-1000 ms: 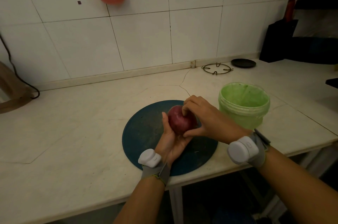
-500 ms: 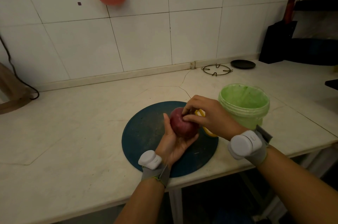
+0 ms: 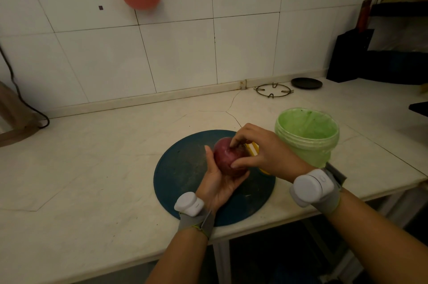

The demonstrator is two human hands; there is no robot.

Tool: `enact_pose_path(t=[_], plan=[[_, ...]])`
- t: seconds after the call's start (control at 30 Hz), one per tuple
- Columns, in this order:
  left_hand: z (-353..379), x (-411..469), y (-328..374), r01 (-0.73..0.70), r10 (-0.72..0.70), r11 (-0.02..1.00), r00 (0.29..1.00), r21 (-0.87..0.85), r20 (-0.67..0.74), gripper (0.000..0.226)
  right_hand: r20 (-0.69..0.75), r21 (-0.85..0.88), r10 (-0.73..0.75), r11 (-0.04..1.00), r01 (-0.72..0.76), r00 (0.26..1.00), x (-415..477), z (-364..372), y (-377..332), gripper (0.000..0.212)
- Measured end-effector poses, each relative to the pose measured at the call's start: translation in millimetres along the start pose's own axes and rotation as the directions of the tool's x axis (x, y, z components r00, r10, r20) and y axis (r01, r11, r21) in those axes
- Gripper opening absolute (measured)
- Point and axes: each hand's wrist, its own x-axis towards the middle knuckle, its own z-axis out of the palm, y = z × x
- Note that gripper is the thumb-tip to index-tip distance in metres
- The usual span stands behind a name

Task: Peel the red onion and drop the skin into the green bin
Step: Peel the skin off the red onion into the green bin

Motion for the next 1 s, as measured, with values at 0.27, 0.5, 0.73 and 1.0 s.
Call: enact_pose_path(t=[0.27, 0.5, 0.73, 1.0], plan=[[-7.1, 3.8, -0.7, 0.035, -0.036, 0.999, 0.999, 0.027, 0.035, 0.092, 0.088, -0.095, -0.001, 0.995, 0.009, 0.996, -1.7, 3.9, -2.3, 0.057], [-6.4, 5.8, 1.3, -0.015, 0.013, 0.996, 1.000, -0.090, -0.020, 0.099, -0.056, -0.050, 0.283, 0.957, -0.286, 0.957, -3.6, 9.2, -5.3, 0.074], [-5.4, 5.4, 1.8, -0.099, 0.093, 0.980, 0.995, -0.170, -0.044, 0.108, 0.057, 0.042, 0.488, 0.871, -0.490, 0.871, -2.5, 6.2, -3.7, 0.048], [3.1, 0.1, 0.8, -0.123, 0.124, 0.972, 0.992, -0.200, -0.011, 0.107, 0.042, 0.025, 0.415, 0.909, -0.417, 0.909, -0.9, -0.7, -4.8, 0.022]])
